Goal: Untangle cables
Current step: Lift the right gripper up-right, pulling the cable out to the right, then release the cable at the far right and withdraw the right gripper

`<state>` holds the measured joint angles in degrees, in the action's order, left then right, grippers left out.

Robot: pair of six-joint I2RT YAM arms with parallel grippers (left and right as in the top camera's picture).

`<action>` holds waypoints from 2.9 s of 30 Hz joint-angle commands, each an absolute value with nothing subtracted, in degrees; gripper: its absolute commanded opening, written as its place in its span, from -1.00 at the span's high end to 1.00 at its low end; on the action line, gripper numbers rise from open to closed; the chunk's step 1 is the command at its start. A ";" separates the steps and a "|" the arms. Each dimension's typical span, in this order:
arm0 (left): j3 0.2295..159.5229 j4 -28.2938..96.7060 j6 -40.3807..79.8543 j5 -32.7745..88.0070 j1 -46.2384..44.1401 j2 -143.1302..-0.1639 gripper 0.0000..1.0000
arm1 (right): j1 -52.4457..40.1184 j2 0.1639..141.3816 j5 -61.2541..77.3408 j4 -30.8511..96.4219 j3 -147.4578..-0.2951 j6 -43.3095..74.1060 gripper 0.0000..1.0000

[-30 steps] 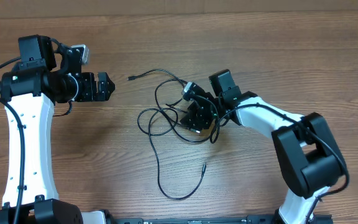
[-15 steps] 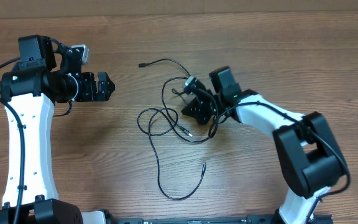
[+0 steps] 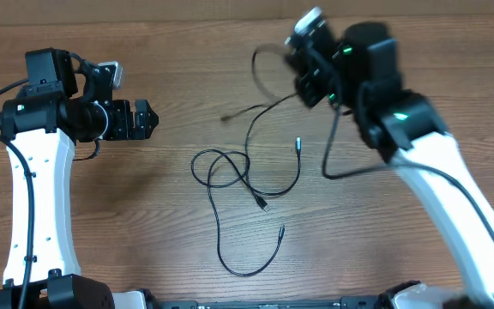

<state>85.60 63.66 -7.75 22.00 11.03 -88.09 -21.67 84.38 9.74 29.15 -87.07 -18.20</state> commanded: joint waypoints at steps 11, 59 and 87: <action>86.52 63.64 -9.02 21.85 11.18 -88.07 -0.99 | -7.90 76.25 -11.00 30.61 -104.36 -17.78 0.92; 86.52 63.61 -8.99 21.85 11.18 -88.07 -1.00 | 43.38 102.26 1.41 34.30 -104.22 -12.40 0.92; 86.52 63.64 -8.99 21.85 11.18 -88.07 -0.99 | 40.27 105.58 52.80 68.55 -104.14 -11.77 -1.00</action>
